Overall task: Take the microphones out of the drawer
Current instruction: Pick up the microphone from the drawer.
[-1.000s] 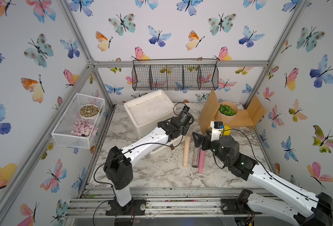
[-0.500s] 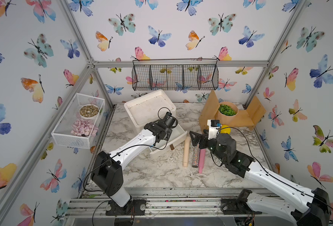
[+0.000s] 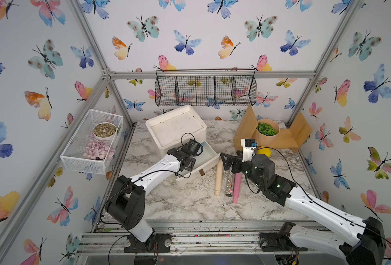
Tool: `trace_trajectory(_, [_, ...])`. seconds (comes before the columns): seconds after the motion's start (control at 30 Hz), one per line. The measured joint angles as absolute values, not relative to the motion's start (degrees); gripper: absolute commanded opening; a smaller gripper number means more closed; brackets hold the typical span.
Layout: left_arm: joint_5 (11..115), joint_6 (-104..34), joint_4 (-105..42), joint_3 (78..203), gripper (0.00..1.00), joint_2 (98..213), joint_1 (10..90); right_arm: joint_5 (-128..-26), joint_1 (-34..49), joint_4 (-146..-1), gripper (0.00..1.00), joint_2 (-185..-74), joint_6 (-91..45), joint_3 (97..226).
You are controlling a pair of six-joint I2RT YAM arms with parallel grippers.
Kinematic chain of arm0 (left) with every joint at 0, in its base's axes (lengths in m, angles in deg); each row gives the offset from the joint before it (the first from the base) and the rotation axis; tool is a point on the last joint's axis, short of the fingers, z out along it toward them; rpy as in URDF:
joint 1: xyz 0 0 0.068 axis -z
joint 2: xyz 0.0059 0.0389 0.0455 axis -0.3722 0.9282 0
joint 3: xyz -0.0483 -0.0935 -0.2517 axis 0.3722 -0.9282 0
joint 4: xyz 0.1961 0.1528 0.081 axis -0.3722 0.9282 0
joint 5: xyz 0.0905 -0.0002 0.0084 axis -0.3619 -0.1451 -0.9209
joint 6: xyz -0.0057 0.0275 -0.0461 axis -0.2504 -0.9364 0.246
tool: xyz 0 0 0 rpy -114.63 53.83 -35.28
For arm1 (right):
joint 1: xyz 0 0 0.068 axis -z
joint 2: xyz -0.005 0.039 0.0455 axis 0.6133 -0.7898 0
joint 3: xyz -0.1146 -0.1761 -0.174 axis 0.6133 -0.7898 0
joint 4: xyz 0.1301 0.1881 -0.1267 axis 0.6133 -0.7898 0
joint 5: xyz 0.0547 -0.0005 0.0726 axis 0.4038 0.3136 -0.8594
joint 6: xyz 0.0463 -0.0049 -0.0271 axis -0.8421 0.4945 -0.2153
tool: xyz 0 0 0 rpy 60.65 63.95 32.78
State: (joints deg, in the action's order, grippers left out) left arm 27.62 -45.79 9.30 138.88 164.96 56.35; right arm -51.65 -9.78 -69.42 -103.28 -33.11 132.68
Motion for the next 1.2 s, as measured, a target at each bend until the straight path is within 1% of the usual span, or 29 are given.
trace_trajectory(0.43, [34.7,-49.1,8.2,139.5,0.63,167.4,54.2,-51.6,-9.8,-69.5,0.98,-103.3,-33.1,132.7])
trace_trajectory(0.6, [36.2,-49.7,8.0,139.9,0.61,168.4,53.9,-51.6,-9.8,-69.5,0.98,-103.2,-33.1,132.7])
trace_trajectory(0.87, [38.1,-49.4,7.1,140.0,0.47,170.0,53.8,-51.6,-9.8,-69.5,0.98,-102.7,-33.1,132.7])
trace_trajectory(1.03, [38.6,-48.9,6.9,140.0,0.43,170.0,53.8,-51.5,-9.8,-69.5,0.98,-102.4,-33.1,132.7])
trace_trajectory(1.07, [38.6,-48.9,6.9,140.0,0.40,170.0,53.8,-51.5,-9.8,-69.5,0.98,-102.4,-33.1,132.7])
trace_trajectory(1.2, [38.6,-48.9,7.0,140.0,0.37,170.0,53.8,-51.5,-9.8,-69.5,0.98,-102.4,-33.1,132.7])
